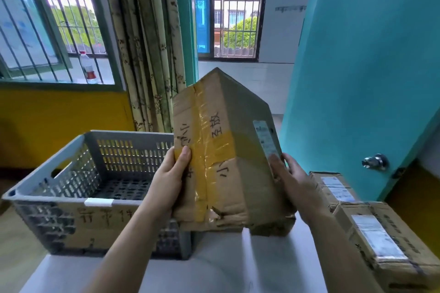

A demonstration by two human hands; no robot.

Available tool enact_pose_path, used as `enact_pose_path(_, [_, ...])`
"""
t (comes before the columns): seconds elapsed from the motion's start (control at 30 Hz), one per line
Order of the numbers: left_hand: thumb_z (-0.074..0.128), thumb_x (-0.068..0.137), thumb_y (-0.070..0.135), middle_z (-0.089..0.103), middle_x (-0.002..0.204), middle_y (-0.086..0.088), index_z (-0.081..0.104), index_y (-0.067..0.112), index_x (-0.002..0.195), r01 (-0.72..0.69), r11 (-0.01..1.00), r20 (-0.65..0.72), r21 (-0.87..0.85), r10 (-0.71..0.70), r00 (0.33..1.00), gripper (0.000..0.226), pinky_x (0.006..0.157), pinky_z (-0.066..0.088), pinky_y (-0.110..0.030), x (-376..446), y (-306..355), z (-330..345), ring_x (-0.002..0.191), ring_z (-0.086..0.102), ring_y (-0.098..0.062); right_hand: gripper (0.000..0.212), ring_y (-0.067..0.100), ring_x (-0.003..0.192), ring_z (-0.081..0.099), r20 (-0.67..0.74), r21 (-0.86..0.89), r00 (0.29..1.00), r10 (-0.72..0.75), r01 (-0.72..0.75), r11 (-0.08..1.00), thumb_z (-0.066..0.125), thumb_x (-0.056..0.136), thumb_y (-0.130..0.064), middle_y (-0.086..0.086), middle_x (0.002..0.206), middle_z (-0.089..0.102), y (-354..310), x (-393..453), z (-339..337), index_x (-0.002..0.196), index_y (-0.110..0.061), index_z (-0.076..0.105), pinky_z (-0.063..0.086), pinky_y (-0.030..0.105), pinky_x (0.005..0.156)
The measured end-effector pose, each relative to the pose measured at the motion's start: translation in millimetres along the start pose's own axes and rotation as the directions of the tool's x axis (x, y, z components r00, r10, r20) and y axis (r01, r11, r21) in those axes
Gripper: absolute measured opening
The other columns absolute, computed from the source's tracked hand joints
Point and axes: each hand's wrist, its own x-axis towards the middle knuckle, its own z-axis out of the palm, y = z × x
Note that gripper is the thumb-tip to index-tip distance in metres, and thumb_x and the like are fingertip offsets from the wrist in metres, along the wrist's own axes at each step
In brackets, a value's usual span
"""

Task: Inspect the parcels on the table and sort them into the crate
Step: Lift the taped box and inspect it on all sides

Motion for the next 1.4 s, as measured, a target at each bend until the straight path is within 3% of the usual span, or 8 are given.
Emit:
enact_pose_path(0.1, [0.054, 0.101, 0.048, 0.078, 0.105, 0.001, 0.061, 0.033, 0.122, -0.003, 0.997, -0.016, 0.071, 0.004, 1.000, 0.027, 0.068, 0.062, -0.027, 10, 6, -1, 0.092, 0.077, -0.017, 0.086, 0.016, 0.091, 0.073, -0.025, 0.026, 0.999, 0.034, -0.034, 0.999, 0.058, 0.062, -0.094, -0.004, 0.098, 0.077, 5, 21, -5, 0.111, -0.024, 0.069, 0.059, 0.039, 0.081])
enact_pose_path(0.27, [0.048, 0.102, 0.055, 0.063, 0.134, 0.000, 0.032, 0.053, 0.147, -0.067, 0.947, -0.116, 0.316, 0.109, 0.987, 0.047, 0.095, 0.058, -0.050, 29, 16, -12, 0.113, 0.068, -0.025, 0.069, 0.017, 0.096, 0.072, 0.002, 0.072, 1.000, 0.017, -0.018, 0.997, 0.065, 0.073, -0.080, -0.005, 0.102, 0.076, 1, 41, 12, 0.114, -0.024, 0.064, 0.060, 0.042, 0.084])
enact_pose_path(0.4, [0.041, 0.106, 0.053, 0.055, 0.143, -0.002, 0.048, 0.053, 0.138, -0.110, 0.925, -0.200, 0.364, 0.193, 0.961, 0.033, 0.108, 0.048, -0.055, 43, 26, -21, 0.127, 0.058, -0.028, 0.053, 0.014, 0.100, 0.067, -0.004, 0.076, 1.000, 0.010, -0.010, 0.997, 0.062, 0.084, -0.065, -0.005, 0.111, 0.070, -18, 46, 37, 0.122, -0.028, 0.054, 0.057, 0.034, 0.082])
enact_pose_path(0.6, [0.037, 0.050, 0.108, 0.046, 0.159, 0.004, 0.037, 0.052, 0.154, 0.056, 0.926, -0.197, 0.373, 0.020, 0.980, 0.118, 0.118, 0.038, -0.054, 60, 55, -60, 0.140, 0.049, -0.029, 0.060, 0.016, 0.101, 0.068, -0.020, 0.006, 1.000, -0.022, 0.022, 1.000, 0.063, 0.081, -0.068, -0.006, 0.111, 0.070, -47, 63, 83, 0.123, -0.026, 0.055, 0.060, 0.038, 0.086])
enact_pose_path(0.77, [0.046, 0.033, 0.112, 0.052, 0.153, 0.004, 0.029, 0.055, 0.155, 0.113, 0.915, -0.110, 0.388, -0.076, 0.991, 0.135, 0.114, 0.043, -0.055, 78, 77, -123, 0.133, 0.054, -0.031, 0.070, 0.016, 0.103, 0.068, -0.023, -0.029, 1.000, -0.017, 0.017, 0.999, 0.064, 0.077, -0.074, -0.007, 0.112, 0.070, -69, 79, 144, 0.129, -0.029, 0.054, 0.060, 0.042, 0.089])
enact_pose_path(1.17, [0.058, 0.096, 0.062, 0.067, 0.131, 0.000, 0.048, 0.031, 0.152, 0.035, 0.816, -0.036, 0.577, -0.017, 0.999, 0.065, 0.099, 0.057, -0.048, 152, 87, -291, 0.111, 0.069, -0.022, 0.099, 0.021, 0.107, 0.063, 0.017, -0.147, 0.994, 0.110, -0.106, 0.983, 0.078, 0.064, -0.075, -0.008, 0.116, 0.063, -109, 99, 297, 0.145, -0.038, 0.034, 0.057, 0.047, 0.091])
enact_pose_path(1.3, [0.058, 0.100, 0.052, 0.064, 0.129, 0.003, 0.047, 0.025, 0.152, 0.033, 0.794, -0.033, 0.607, -0.016, 0.999, 0.060, 0.091, 0.060, -0.045, 167, 77, -323, 0.111, 0.067, -0.022, 0.084, -0.002, 0.083, 0.056, 0.065, -0.176, 0.989, 0.135, -0.122, 0.977, 0.085, 0.076, -0.049, -0.021, 0.093, 0.055, -115, 98, 334, 0.140, -0.029, 0.035, 0.053, 0.018, 0.069])
enact_pose_path(1.4, [0.061, 0.098, 0.053, 0.068, 0.131, 0.001, 0.054, 0.025, 0.147, 0.037, 0.753, -0.029, 0.657, -0.024, 0.999, 0.057, 0.092, 0.060, -0.047, 184, 66, -346, 0.111, 0.068, -0.023, 0.103, 0.008, 0.094, 0.058, 0.111, -0.193, 0.980, 0.166, -0.143, 0.971, 0.087, 0.076, -0.044, -0.022, 0.093, 0.055, -109, 100, 354, 0.152, -0.028, 0.019, 0.048, 0.033, 0.100])
